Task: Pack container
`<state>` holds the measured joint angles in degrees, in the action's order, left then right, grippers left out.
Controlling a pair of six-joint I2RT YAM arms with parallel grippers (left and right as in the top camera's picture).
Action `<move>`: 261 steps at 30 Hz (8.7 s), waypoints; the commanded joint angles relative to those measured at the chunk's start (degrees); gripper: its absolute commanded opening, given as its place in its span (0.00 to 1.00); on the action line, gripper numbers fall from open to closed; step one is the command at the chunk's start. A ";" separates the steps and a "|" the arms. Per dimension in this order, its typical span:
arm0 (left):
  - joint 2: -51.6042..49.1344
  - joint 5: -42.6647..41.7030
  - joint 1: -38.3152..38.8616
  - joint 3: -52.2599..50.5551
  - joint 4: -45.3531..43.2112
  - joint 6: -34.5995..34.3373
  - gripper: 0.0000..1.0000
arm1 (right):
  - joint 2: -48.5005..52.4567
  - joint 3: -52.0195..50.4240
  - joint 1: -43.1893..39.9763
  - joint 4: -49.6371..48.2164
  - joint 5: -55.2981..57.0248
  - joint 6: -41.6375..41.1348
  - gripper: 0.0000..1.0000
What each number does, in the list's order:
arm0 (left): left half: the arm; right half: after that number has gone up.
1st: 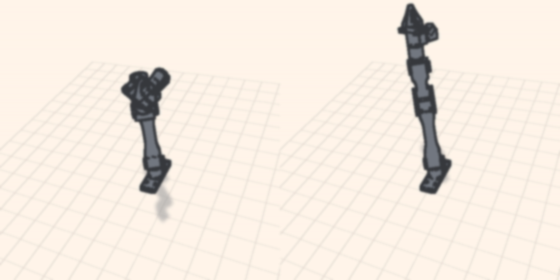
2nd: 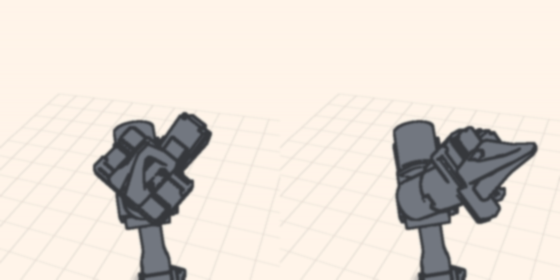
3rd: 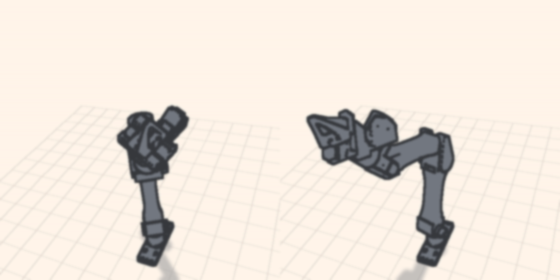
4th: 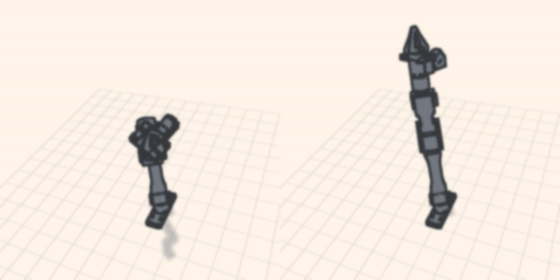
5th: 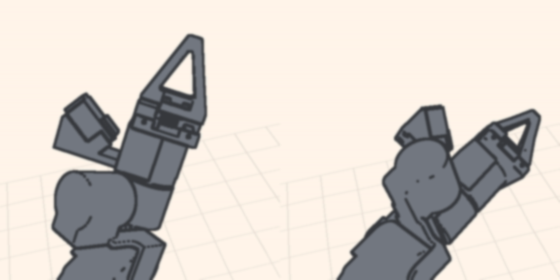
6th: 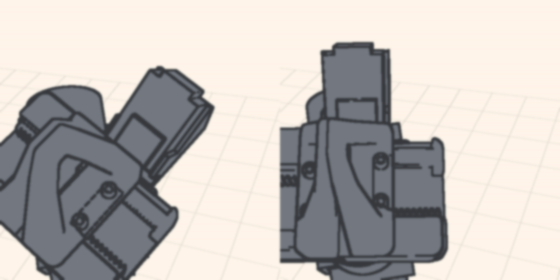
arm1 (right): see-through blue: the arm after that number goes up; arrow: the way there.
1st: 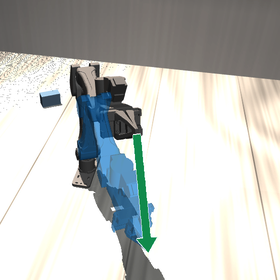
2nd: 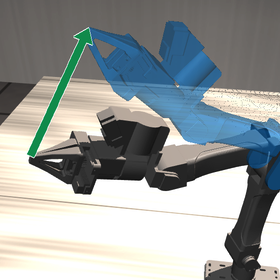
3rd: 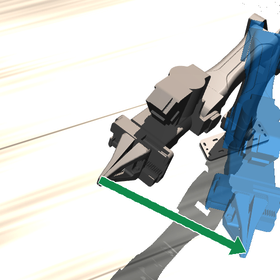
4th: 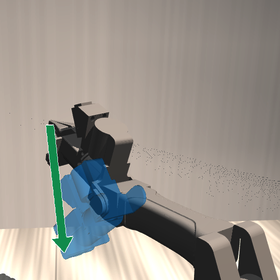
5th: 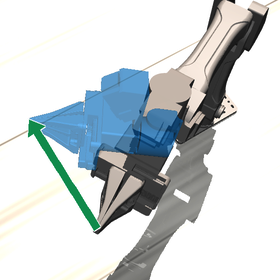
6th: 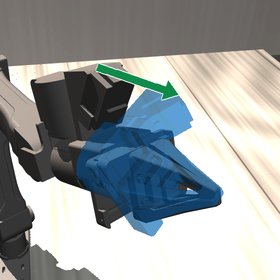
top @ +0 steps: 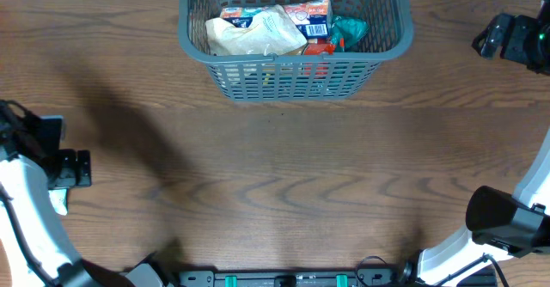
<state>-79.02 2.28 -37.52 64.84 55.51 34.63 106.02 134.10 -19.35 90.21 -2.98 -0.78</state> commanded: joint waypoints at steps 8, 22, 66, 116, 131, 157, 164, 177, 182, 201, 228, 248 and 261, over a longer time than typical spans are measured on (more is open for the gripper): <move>-12.72 -0.37 -4.33 0.15 -5.53 4.17 0.98 | 0.50 -0.04 0.66 -1.11 0.17 0.61 0.99; -26.34 -0.39 -7.61 0.15 -15.39 4.79 0.98 | 0.50 -0.04 0.66 -0.90 0.15 -1.55 0.99; -28.44 -13.44 40.09 77.11 17.81 -20.09 0.06 | 0.50 -0.04 0.70 5.62 -0.46 -0.83 0.99; -43.85 -7.76 54.34 78.75 -3.78 -2.97 0.98 | 0.50 -0.02 0.70 -6.01 -10.27 -0.96 0.99; -20.17 -5.73 35.69 78.51 26.77 -18.05 0.99 | -5.81 0.11 11.06 -17.38 -6.58 -0.04 0.99; 27.32 -5.01 33.94 -2.71 -7.04 -19.74 0.99 | -50.16 -46.07 22.10 -26.01 11.85 -4.76 0.97; 26.86 -4.13 33.92 -20.09 -26.03 -19.71 0.99 | -61.40 -76.87 22.93 -44.81 11.47 -1.36 0.99; 24.09 -4.15 31.95 -25.20 -38.03 -27.02 0.99 | -60.11 -94.40 23.80 -54.12 9.60 -1.77 0.99; 24.04 -4.17 31.95 -25.20 -37.81 -27.02 0.99 | -59.58 -94.44 23.78 -53.07 9.62 -1.75 0.99; 24.04 -4.17 31.95 -25.20 -37.81 -27.02 0.98 | -61.00 -94.49 23.63 -52.92 9.60 -1.75 0.99; 24.04 -4.17 31.95 -25.20 -37.81 -27.02 0.98 | -105.74 -127.88 25.35 -82.93 4.81 3.69 0.99; 24.04 -4.17 31.95 -25.20 -37.81 -27.02 0.98 | -105.72 -133.79 28.22 -86.05 4.22 4.48 0.99; 24.04 -4.17 31.95 -25.20 -37.81 -27.02 0.99 | -105.72 -133.79 28.22 -86.05 4.22 4.48 0.99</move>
<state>-55.13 -2.57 -5.21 39.59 17.76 8.54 0.67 0.67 8.29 4.23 1.67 2.83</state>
